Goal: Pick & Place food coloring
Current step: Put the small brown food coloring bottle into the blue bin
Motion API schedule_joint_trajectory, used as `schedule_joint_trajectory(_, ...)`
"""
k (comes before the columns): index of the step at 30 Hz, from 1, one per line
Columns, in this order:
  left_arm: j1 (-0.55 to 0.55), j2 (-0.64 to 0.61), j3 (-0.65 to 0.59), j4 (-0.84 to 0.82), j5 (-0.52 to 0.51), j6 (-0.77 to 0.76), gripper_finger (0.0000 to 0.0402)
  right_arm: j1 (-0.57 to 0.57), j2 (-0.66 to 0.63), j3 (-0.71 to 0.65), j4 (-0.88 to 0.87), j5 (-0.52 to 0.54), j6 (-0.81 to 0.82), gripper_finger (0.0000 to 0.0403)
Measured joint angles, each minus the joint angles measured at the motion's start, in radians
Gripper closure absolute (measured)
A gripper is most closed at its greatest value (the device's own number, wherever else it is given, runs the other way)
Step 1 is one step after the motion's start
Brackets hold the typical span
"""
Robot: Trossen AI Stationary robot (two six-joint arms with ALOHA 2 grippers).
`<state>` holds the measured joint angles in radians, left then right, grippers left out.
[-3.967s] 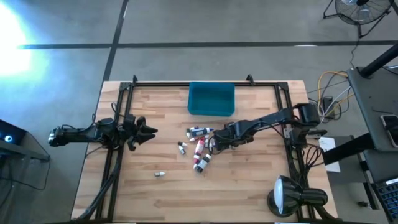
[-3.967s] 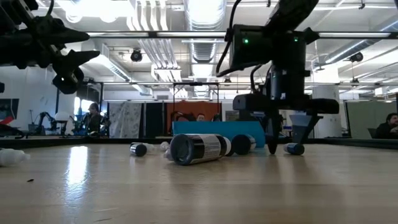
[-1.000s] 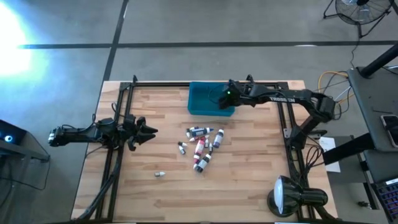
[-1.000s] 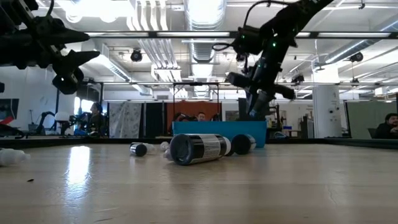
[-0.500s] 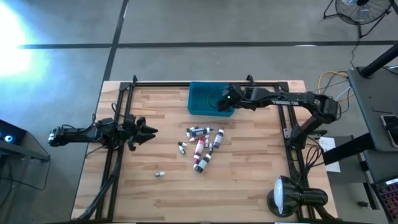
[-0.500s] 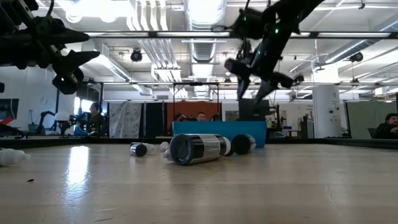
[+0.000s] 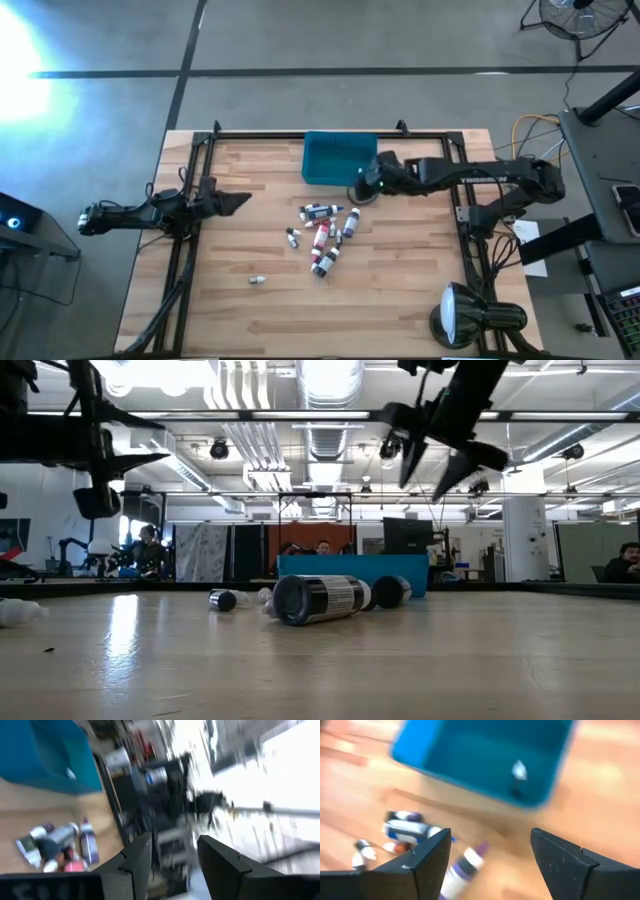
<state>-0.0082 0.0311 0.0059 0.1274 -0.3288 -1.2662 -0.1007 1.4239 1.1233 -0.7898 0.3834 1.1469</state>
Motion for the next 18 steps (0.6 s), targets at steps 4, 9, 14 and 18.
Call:
schedule_joint_trajectory(4, 0.000, 0.003, 0.000, 0.003, -0.153, -0.068, 0.0264, 0.054, 0.010, -0.022, -0.098, -0.077, 0.213, 0.0142)
schedule_joint_trajectory(9, 0.000, 0.005, 0.000, -0.005, -0.115, -0.076, 0.0264, 0.098, 0.040, -0.056, -0.094, -0.098, 0.361, 0.0150)
schedule_joint_trajectory(14, 0.000, 0.035, 0.015, -0.119, 0.136, -0.054, 0.0264, 0.106, 0.097, -0.059, -0.074, -0.108, 0.429, 0.0157)
schedule_joint_trajectory(18, -0.006, 0.105, 0.110, -0.450, 0.358, 0.061, 0.0264, 0.105, 0.137, -0.056, -0.005, -0.147, 0.363, 0.0159)
